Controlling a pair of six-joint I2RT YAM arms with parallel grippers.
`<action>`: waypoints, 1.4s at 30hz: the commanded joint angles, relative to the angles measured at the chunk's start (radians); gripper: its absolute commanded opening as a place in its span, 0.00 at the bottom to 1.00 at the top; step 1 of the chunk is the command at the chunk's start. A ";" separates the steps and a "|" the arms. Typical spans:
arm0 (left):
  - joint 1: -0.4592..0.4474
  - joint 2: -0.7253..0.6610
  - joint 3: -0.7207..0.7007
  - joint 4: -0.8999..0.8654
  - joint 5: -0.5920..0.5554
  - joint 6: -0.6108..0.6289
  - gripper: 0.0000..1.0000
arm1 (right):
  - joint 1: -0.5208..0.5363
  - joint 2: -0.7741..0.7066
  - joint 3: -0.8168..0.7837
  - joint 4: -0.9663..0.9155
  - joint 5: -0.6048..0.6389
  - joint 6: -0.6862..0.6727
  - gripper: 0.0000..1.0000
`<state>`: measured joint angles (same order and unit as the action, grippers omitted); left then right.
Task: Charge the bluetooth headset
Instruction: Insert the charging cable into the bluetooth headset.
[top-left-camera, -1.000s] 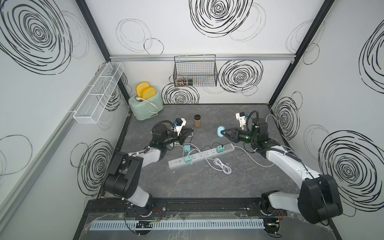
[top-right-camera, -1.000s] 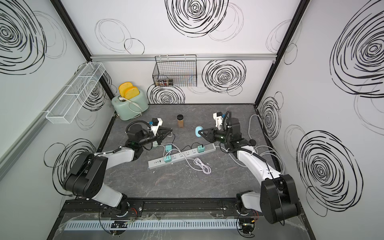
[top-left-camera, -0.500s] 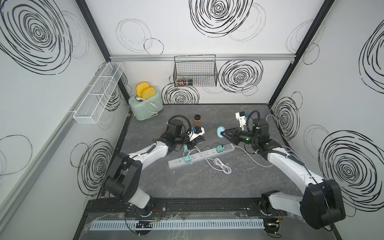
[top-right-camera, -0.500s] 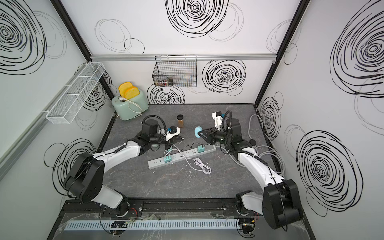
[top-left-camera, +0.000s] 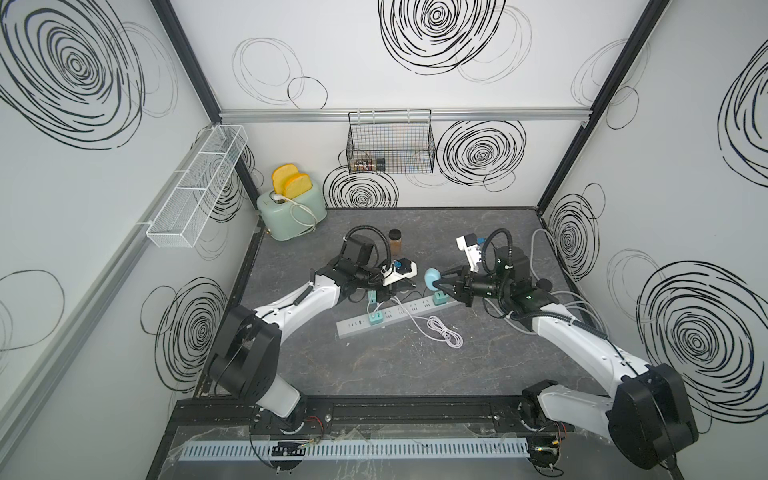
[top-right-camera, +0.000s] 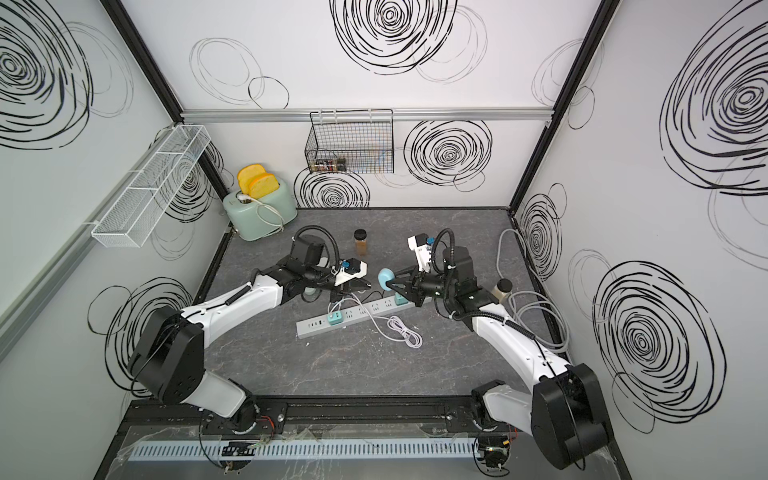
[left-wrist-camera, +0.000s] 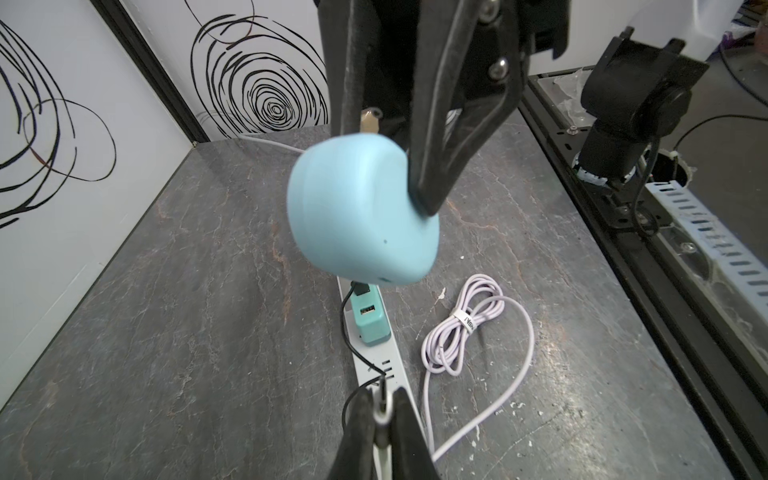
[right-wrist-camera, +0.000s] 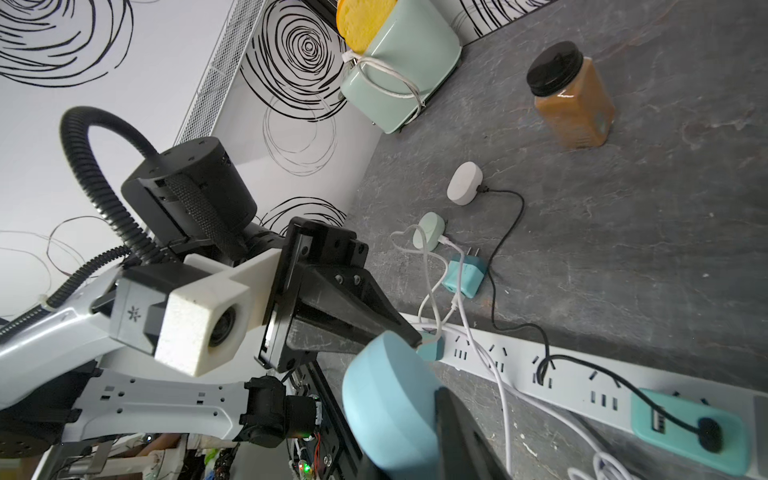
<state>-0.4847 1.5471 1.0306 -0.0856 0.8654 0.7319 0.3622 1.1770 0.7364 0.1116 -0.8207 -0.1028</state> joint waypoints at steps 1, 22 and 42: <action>-0.012 0.015 0.052 -0.053 0.050 0.031 0.05 | 0.003 -0.008 0.002 -0.003 -0.024 -0.162 0.27; -0.046 0.089 0.147 -0.168 0.081 0.026 0.00 | 0.047 0.049 0.111 -0.242 -0.028 -0.528 0.21; -0.068 0.105 0.180 -0.233 0.093 0.062 0.00 | 0.138 0.108 0.207 -0.379 0.105 -0.623 0.20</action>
<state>-0.5411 1.6512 1.1721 -0.3279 0.9115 0.7605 0.4709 1.2652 0.9104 -0.1837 -0.7361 -0.6605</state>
